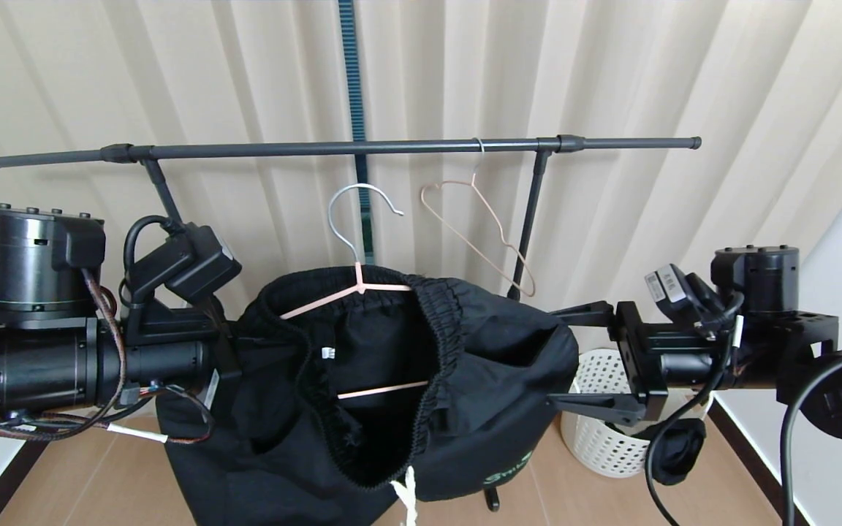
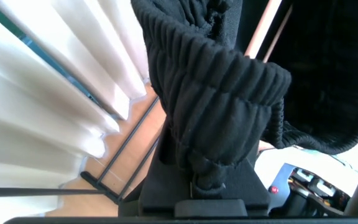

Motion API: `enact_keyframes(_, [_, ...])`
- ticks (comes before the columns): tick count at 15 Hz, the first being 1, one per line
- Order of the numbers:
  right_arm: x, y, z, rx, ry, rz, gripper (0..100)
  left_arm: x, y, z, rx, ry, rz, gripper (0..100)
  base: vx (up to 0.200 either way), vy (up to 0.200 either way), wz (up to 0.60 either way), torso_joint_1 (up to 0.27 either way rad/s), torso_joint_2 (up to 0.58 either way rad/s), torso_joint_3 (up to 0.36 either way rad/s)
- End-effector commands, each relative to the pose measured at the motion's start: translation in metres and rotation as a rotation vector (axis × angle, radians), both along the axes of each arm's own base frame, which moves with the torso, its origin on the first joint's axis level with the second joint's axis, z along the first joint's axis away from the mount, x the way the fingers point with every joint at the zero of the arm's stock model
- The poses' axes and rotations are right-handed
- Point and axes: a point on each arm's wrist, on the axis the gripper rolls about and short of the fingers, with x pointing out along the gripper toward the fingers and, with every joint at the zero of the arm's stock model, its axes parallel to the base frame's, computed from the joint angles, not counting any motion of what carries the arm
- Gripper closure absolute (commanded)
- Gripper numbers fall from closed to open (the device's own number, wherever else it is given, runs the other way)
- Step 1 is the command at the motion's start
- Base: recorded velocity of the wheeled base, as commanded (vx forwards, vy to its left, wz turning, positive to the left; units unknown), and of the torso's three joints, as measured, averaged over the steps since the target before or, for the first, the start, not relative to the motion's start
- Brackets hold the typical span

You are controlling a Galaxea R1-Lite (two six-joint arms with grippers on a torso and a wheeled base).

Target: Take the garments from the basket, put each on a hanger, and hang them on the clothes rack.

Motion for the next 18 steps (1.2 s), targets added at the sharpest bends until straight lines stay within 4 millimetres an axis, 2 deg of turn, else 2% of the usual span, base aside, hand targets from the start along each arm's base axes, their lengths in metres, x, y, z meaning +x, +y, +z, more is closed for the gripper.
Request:
enact_keyframes(1, [0.013,0.002,-0.027,-0.025,0.068,-0.005,0,-0.002,0.0,0.001,-0.003,-0.005,-0.001,100,0.0,0.0,0.0,0.0,0.0,0.0])
enact_keyframes(5, [0.025,0.005,-0.049,-0.082,0.102,-0.059,0,-0.005,0.001,0.004,-0.018,-0.002,0.008,100,0.0,0.0,0.0,0.0,0.0,0.0])
enact_keyframes(10, [0.03,0.006,-0.057,-0.113,0.11,-0.1,0,-0.01,0.003,0.009,-0.026,-0.021,0.008,100,0.0,0.0,0.0,0.0,0.0,0.0])
enact_keyframes(11, [0.031,0.006,-0.057,-0.113,0.11,-0.1,100,-0.01,0.003,0.009,-0.026,-0.022,0.008,100,0.0,0.0,0.0,0.0,0.0,0.0])
enact_keyframes(18, [0.036,0.001,-0.051,-0.102,0.064,-0.125,100,-0.011,0.003,0.01,-0.039,-0.011,0.016,100,0.0,0.0,0.0,0.0,0.0,0.0])
